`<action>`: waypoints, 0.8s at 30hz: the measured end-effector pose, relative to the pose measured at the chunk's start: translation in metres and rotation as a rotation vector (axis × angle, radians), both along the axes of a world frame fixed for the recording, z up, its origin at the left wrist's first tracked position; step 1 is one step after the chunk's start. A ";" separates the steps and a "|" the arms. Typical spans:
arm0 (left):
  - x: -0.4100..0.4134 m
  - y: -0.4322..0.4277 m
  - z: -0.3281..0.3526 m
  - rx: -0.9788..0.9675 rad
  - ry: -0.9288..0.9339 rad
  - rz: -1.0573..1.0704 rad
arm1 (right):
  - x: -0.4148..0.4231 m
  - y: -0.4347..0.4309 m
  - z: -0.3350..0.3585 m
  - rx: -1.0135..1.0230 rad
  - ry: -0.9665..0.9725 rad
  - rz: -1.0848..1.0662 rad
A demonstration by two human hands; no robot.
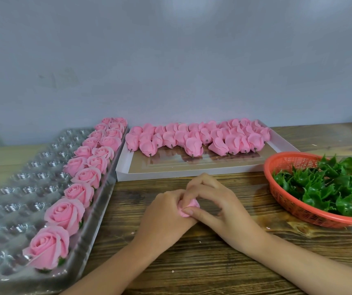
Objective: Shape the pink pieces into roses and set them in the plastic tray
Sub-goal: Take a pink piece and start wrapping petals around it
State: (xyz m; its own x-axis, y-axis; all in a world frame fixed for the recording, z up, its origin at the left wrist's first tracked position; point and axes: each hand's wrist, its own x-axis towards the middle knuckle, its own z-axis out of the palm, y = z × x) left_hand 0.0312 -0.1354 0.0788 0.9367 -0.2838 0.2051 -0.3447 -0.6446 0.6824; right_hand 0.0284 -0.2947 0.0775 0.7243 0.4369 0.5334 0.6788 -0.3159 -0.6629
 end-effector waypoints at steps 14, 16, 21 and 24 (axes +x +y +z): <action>0.004 0.000 -0.005 0.027 -0.027 0.003 | 0.000 0.000 0.000 -0.011 0.031 -0.011; 0.005 0.001 -0.005 -0.023 -0.008 0.016 | 0.000 0.000 0.000 0.007 0.033 -0.013; 0.004 0.001 -0.008 0.045 -0.099 0.030 | -0.001 0.001 0.001 0.042 0.056 -0.068; 0.003 0.000 -0.009 0.075 -0.118 0.014 | 0.000 0.000 -0.001 0.023 0.068 -0.076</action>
State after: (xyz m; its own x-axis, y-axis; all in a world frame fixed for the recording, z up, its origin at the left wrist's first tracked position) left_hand 0.0337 -0.1350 0.0701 0.9113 -0.2895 0.2929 -0.4104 -0.6972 0.5877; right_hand 0.0285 -0.2948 0.0764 0.7901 0.3674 0.4908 0.6062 -0.3493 -0.7145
